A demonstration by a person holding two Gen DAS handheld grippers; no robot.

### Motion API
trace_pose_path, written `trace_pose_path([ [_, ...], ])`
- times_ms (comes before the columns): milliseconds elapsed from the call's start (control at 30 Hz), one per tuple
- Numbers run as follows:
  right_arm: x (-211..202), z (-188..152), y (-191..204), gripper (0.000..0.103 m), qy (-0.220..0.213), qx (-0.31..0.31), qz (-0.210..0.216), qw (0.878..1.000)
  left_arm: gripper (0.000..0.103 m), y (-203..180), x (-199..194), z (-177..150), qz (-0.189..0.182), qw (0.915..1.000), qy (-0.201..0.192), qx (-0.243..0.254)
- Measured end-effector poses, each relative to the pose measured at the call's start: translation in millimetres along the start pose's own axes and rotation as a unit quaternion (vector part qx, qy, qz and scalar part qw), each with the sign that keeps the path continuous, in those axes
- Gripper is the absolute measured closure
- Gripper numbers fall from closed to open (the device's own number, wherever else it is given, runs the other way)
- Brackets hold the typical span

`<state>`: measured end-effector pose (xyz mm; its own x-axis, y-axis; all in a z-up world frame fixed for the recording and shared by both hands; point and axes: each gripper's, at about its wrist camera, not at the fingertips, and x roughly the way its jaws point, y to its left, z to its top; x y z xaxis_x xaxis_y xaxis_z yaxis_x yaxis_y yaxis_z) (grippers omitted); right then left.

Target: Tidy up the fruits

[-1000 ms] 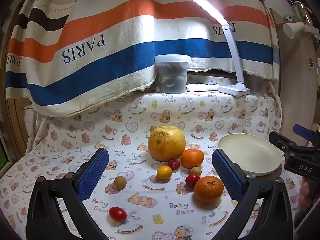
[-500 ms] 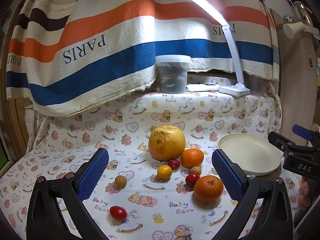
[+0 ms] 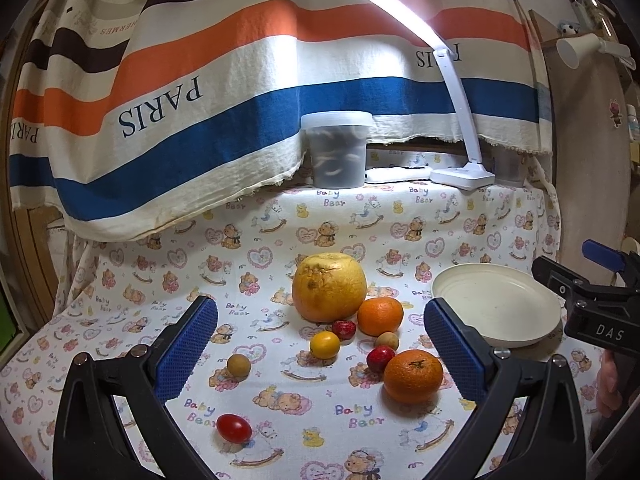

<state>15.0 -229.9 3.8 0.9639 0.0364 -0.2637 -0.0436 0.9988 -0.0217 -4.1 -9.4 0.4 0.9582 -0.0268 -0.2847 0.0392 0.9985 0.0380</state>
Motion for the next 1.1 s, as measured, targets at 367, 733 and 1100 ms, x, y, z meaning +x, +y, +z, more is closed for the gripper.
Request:
trace_pose_path([
  [367, 4.7, -0.2, -9.7, 0.001, 0.023, 0.025, -0.047, 0.998, 0.0, -2.7, -0.3, 1.4, 0.0, 1.0, 0.0, 0.006],
  [733, 0.2, 0.5, -3.3, 0.001, 0.013, 0.011, -0.031, 0.999, 0.0, 1.9, -0.3, -0.3, 0.007, 1.0, 0.001, -0.003],
  [1100, -0.2, 0.0, -3.1, 0.001, 0.01, 0.009, -0.026, 1.0, 0.0, 5.6, 1.3, -0.4, 0.012, 0.9998, 0.008, -0.015],
])
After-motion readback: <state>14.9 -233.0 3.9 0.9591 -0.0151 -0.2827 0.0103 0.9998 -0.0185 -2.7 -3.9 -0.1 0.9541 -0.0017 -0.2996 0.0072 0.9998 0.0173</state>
